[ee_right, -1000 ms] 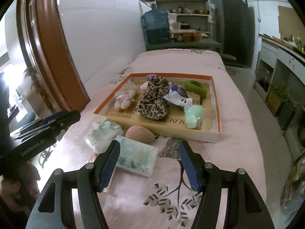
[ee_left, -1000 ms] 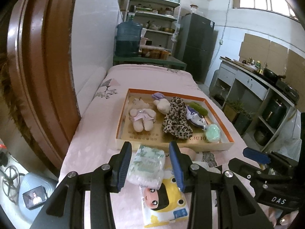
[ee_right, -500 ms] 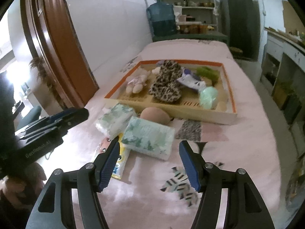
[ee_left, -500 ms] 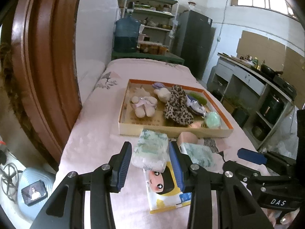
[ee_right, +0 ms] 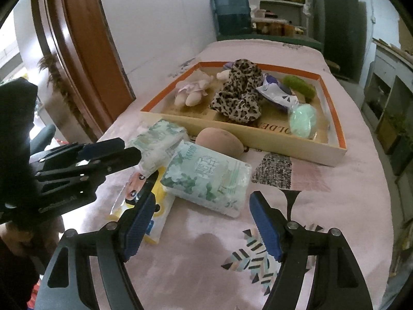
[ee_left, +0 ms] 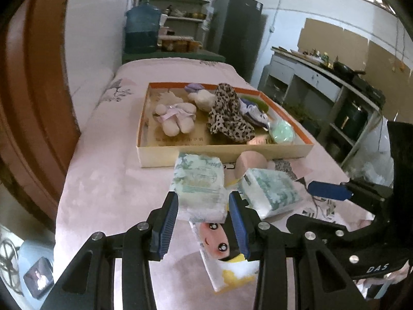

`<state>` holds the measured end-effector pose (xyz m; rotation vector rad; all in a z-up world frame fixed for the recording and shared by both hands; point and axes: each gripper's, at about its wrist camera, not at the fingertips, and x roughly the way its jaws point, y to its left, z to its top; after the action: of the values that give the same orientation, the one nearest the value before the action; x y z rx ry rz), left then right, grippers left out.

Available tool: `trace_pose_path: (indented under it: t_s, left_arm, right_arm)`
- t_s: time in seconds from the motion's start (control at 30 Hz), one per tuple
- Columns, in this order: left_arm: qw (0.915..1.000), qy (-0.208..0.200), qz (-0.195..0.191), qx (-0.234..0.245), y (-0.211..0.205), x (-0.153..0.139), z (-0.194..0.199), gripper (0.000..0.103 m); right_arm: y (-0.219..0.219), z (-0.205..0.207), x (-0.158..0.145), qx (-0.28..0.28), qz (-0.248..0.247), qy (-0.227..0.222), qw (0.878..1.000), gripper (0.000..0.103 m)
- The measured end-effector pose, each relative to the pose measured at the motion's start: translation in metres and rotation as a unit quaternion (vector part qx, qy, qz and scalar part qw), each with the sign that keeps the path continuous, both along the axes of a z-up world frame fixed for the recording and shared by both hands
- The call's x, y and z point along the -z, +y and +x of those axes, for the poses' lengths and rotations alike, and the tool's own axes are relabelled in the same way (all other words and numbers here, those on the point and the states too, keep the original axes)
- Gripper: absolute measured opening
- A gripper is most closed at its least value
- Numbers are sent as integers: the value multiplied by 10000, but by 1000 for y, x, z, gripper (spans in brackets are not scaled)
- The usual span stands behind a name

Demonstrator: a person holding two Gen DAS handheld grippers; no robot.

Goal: Organize soft objects
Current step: 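Grasp the green-printed wipes pack with the left tool while the right tool grasps the Flower tissue pack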

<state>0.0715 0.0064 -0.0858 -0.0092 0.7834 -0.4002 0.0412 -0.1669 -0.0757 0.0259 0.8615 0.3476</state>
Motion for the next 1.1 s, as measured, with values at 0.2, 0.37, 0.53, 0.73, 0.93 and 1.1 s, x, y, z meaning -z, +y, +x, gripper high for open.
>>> trace_pose_path:
  t_s: [0.2, 0.37, 0.53, 0.73, 0.93, 1.1]
  left_arm:
    - [9999, 32, 145, -83, 4, 8, 16, 51]
    - [9995, 20, 314, -40, 3, 13, 25, 56]
    - [9982, 37, 581, 173, -7, 18, 35, 61]
    - [9975, 213, 579, 333, -10, 26, 43, 63]
    - [9986, 308, 316, 280, -2, 26, 44, 53]
    - [9996, 168, 193, 100, 0, 21, 37, 46]
  right_arm:
    - [-2, 7, 7, 17, 70, 84, 9999, 77]
    - [-1, 13, 10, 5, 100, 130, 9999, 77]
    - [-3, 15, 13, 19, 152, 169, 9997, 77]
    - [-5, 17, 16, 40, 219, 244, 9995, 77]
    - [-2, 21, 21, 17, 184, 325, 9993, 77]
    - [1, 33, 25, -48, 284, 442, 9986, 77]
